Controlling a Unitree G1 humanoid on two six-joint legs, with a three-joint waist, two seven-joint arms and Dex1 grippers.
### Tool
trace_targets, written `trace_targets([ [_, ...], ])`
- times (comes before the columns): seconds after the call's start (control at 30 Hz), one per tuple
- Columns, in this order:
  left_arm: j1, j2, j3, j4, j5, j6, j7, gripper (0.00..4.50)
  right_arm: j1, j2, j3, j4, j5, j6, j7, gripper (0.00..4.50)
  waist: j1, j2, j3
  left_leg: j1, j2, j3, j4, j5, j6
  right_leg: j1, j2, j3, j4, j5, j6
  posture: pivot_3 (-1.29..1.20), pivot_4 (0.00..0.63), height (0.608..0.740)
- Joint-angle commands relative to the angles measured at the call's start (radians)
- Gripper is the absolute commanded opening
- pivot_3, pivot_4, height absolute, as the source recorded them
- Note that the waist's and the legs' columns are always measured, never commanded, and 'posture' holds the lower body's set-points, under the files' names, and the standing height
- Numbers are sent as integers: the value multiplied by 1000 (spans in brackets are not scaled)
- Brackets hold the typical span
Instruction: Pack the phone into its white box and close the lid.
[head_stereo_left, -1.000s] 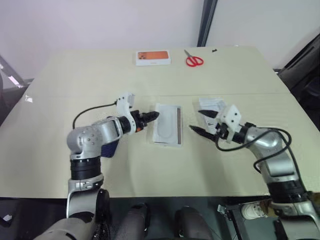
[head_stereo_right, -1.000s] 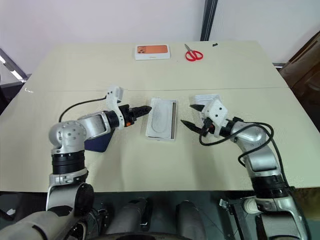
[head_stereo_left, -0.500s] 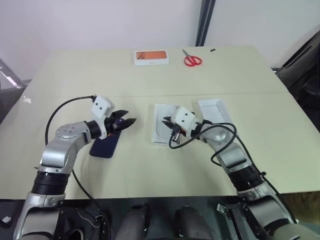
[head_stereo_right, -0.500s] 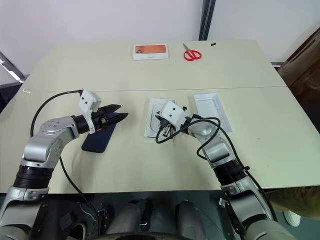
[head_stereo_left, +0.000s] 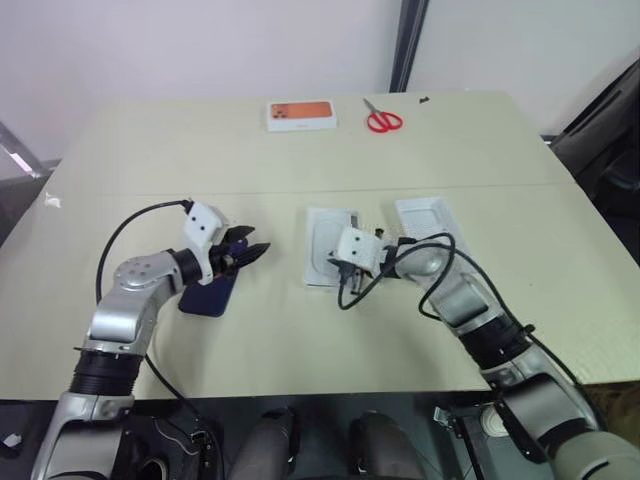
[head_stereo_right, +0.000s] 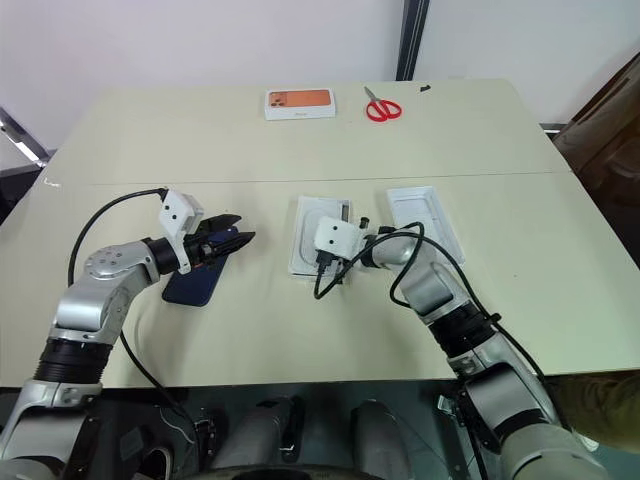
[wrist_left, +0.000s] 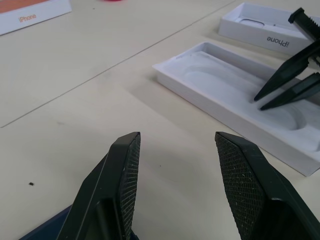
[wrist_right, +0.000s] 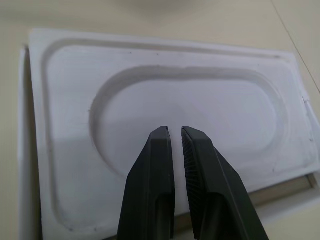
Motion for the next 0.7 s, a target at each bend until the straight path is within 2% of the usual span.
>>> trace_targets([
  [0.03, -14, -4, 16, -30, -4, 4, 5, 2517, -8, -30, 18, -22, -42, 6, 23, 457, 0, 0, 0, 0, 0, 0, 0, 0, 0, 0, 0, 0, 0, 0, 0, 0, 150, 734],
  [0.23, -23, -17, 16, -27, -5, 4, 2, 2517, 3, -34, 17, -45, -60, 3, 36, 457, 2, 0, 0, 0, 0, 0, 1, 0, 0, 1, 0, 0, 0, 0, 0, 0, 150, 734],
  [0.43, -21, -15, 25, -19, -5, 1, -3, 2517, 27, 6, -14, -116, 17, 27, 72, 457, 0, 0, 0, 0, 0, 0, 0, 0, 0, 3, 0, 0, 0, 0, 0, 0, 150, 734],
  [0.7, -27, -25, 27, -19, -8, 4, 6, 2517, -13, 0, -20, -65, -23, -20, 32, 457, 0, 0, 0, 0, 0, 0, 0, 0, 0, 3, 0, 0, 0, 0, 0, 0, 150, 734],
])
